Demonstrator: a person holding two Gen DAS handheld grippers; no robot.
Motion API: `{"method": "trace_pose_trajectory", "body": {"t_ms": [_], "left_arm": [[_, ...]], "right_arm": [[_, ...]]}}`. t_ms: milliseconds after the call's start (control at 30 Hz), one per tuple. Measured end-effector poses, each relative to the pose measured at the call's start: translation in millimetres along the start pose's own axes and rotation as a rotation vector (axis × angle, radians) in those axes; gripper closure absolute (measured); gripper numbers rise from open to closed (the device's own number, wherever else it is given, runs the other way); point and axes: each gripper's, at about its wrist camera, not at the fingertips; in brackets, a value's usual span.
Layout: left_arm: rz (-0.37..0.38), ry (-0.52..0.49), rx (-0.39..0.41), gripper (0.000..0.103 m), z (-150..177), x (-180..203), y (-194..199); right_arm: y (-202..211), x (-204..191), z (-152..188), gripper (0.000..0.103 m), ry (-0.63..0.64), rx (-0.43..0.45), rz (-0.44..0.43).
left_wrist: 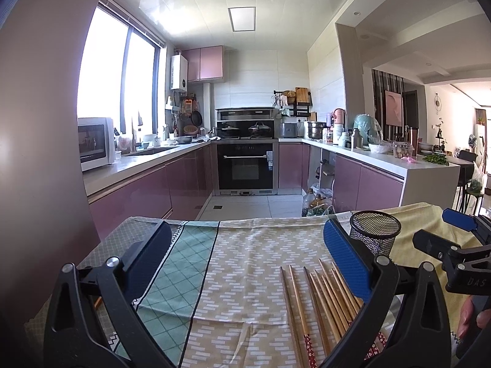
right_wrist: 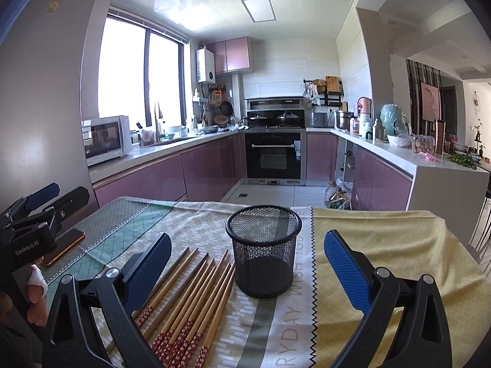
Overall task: Organize utensils
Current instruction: 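Grasp a wooden chopstick with the left tool while the right tool grasps another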
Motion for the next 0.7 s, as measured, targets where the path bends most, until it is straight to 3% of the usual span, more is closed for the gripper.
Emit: {"method": "trace_pose_trajectory", "body": {"t_ms": [133, 367, 533, 700], "left_arm": [[0.001, -0.013, -0.038, 0.005, 1, 2, -6], [0.031, -0.066, -0.187, 0.005, 9, -4, -39], [0.077, -0.103, -0.340, 0.018, 24, -5, -71], [0.126, -0.156, -0.429, 0.025, 37, 4, -96]], "right_arm": [[-20, 3, 5, 0.007, 0.015, -0.124, -0.029], [-68, -3, 20, 0.029, 0.047, -0.367, -0.070], [-85, -8, 27, 0.047, 0.055, -0.448, -0.090], [-99, -13, 29, 0.063, 0.072, -0.513, -0.083]]}}
Point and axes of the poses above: each gripper's, at about its wrist camera, not at the fingertips, and y roughly against the way its jaws point, x to its right, z to its underside, and after that the axes turned 14 degrees about -x, right-handed
